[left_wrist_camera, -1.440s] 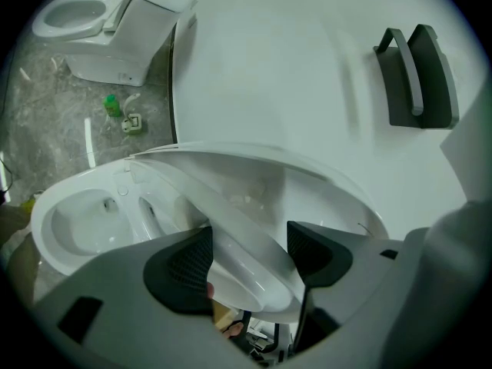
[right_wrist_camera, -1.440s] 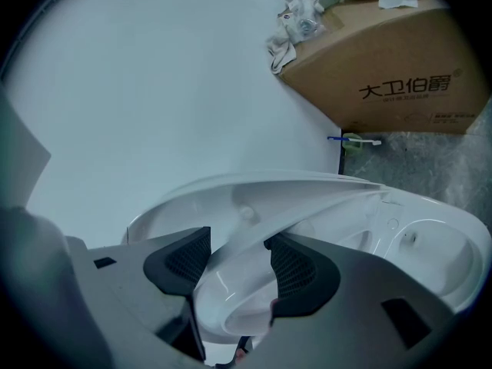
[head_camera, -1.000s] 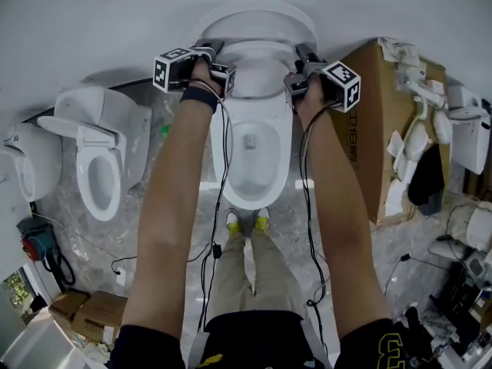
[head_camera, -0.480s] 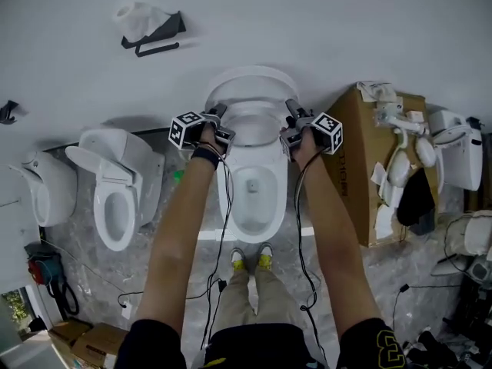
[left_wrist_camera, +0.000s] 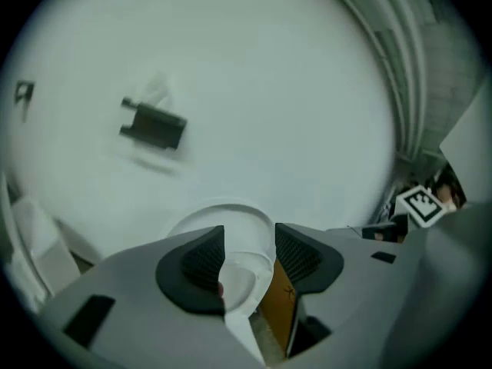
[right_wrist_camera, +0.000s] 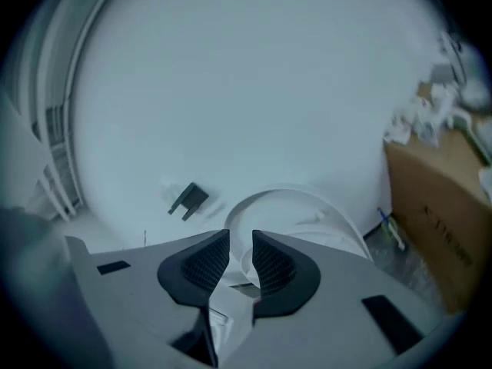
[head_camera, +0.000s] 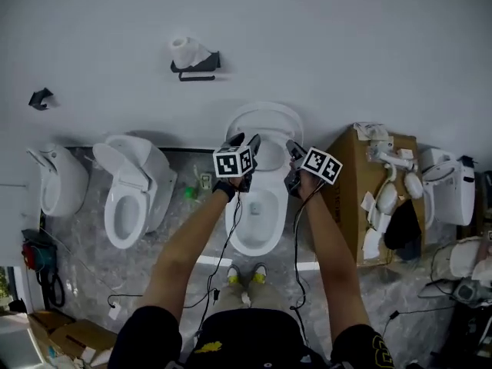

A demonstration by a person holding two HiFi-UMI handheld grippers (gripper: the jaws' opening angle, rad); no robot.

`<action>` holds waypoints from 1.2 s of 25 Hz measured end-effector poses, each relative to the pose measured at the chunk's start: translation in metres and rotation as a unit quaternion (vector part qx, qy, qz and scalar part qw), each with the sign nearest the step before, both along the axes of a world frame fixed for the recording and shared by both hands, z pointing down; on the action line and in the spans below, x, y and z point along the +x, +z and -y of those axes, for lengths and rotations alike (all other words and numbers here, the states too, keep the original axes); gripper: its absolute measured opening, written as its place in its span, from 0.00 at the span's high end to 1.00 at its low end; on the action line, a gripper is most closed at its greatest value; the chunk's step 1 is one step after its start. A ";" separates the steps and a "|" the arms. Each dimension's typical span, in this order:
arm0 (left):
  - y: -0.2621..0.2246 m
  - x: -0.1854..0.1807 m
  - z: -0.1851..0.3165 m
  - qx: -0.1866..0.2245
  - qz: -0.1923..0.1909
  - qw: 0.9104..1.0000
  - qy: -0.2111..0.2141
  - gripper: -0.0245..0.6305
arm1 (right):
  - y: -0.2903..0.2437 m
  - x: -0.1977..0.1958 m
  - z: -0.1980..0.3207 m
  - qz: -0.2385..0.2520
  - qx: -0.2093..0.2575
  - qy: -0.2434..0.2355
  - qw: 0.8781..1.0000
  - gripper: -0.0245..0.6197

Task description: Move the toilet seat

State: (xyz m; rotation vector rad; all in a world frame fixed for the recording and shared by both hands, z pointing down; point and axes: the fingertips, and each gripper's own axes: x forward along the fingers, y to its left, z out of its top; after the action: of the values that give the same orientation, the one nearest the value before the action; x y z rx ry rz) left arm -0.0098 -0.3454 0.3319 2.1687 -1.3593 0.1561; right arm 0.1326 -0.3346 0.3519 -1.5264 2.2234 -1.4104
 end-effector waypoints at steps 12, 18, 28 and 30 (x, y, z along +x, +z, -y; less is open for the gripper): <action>-0.129 0.021 -0.210 0.248 0.113 0.960 0.070 0.88 | -0.142 -0.036 -0.185 -0.223 0.247 -0.049 0.942 0.89; -0.135 -0.013 -0.292 0.252 0.119 0.958 0.064 0.91 | -0.168 -0.056 -0.267 -0.247 0.275 -0.030 0.929 0.90; -0.129 -0.050 -0.348 0.234 0.156 0.959 0.045 0.92 | -0.160 -0.079 -0.327 -0.318 0.293 -0.063 0.900 0.91; -0.131 -0.049 -0.350 0.233 0.152 0.959 0.047 0.92 | -0.160 -0.077 -0.329 -0.322 0.290 -0.058 0.899 0.92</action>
State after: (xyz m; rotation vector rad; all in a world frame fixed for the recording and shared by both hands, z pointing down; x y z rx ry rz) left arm -0.0590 0.0046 0.2012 2.6934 -1.5857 0.2323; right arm 0.0557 -0.0053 0.1920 -1.7895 2.7535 -0.1536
